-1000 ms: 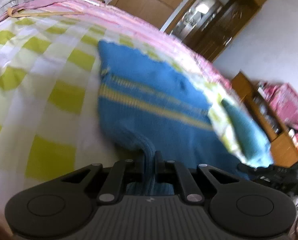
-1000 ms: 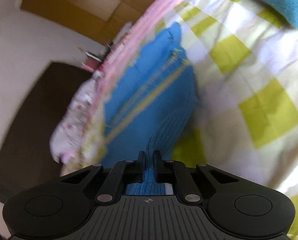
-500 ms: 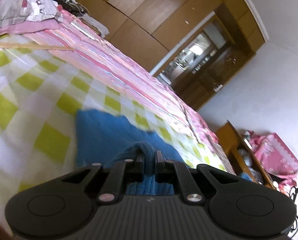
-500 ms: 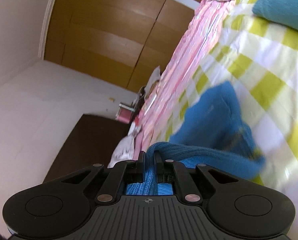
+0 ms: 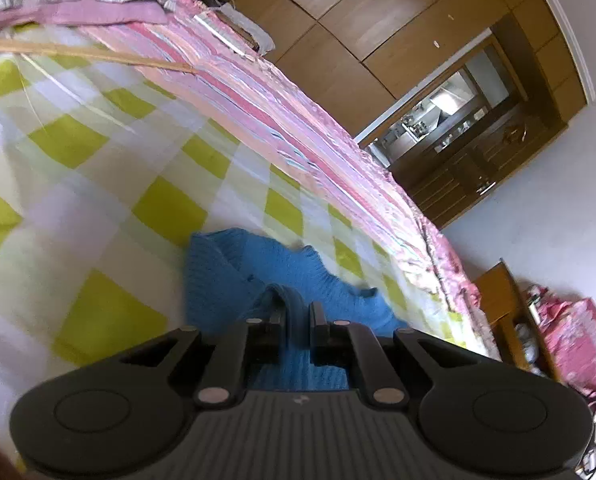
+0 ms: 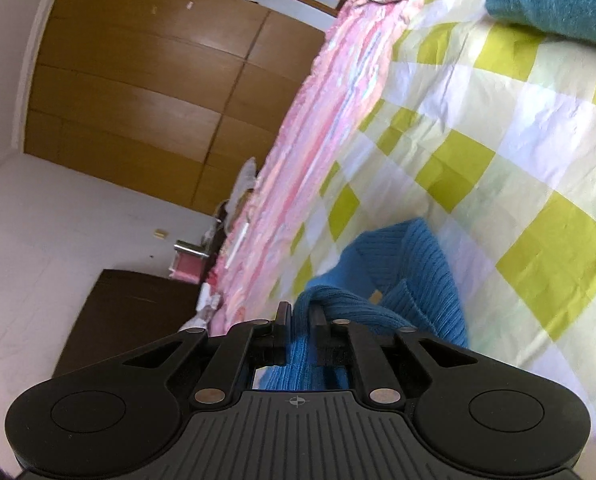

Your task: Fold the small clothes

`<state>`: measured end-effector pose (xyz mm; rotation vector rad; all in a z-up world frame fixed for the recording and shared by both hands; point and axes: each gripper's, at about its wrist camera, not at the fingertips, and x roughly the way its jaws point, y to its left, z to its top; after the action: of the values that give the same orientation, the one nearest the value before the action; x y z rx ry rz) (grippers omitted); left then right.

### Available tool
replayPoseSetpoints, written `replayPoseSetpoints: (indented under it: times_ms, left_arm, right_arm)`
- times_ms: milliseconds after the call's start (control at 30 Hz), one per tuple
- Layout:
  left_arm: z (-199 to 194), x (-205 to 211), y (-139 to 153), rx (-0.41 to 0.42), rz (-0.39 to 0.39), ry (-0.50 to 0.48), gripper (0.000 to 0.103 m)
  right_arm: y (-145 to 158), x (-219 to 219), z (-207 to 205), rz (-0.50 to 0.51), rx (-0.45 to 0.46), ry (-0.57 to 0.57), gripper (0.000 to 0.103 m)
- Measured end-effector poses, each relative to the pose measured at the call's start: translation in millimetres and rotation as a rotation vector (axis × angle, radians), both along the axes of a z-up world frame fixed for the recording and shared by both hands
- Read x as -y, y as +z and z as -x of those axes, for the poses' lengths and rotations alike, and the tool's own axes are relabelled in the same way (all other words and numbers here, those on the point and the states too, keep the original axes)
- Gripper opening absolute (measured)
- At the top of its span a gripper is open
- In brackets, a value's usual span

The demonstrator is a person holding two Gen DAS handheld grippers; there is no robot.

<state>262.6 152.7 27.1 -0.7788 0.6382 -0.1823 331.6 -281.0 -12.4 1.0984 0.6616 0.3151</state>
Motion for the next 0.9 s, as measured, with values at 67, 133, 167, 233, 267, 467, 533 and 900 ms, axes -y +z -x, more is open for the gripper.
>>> replayPoseSetpoints:
  times_ms: [67,133,167,233,267,467,533,900]
  left_arm:
    - [-3.2,-4.6,-0.7,-0.004,0.050,0.020,0.015]
    - [-5.0,-9.2,-1.4,-0.007,0.087,0.048,0.015]
    - [-5.1,-11.3,-1.4,-0.006,0.091,0.070,0.015]
    - [-4.3,-13.6,0.3,0.003,0.081,0.099,0.015]
    - [-2.8,-14.3,1.7,0.011,0.070,0.112,0.015]
    - [-2.2,-12.2,9.6,0.026,-0.039,0.148,0.015]
    - [8.8,-10.7,15.2,0.061,-0.082,0.146,0.015]
    - [77.9,37.8,20.3,0.115,-0.442,-0.127,0.017]
  right_arm:
    - [-2.2,-0.8,-3.6,-0.008,-0.006,0.000,0.012]
    - [-3.3,-0.6,-5.9,-0.010,-0.009,-0.002,0.013]
    - [-3.3,-0.5,-5.9,-0.006,-0.012,-0.005,0.017]
    - [-1.6,-1.1,-5.8,-0.006,-0.010,-0.007,0.026]
    - [-1.6,-1.6,-6.7,-0.004,-0.009,-0.005,0.032]
    - [1.6,-2.5,-13.0,-0.004,0.004,-0.003,0.036]
    - [2.8,-1.9,-14.4,-0.017,0.007,-0.010,0.037]
    - [15.5,-6.2,-2.6,0.109,0.073,-0.001,0.044]
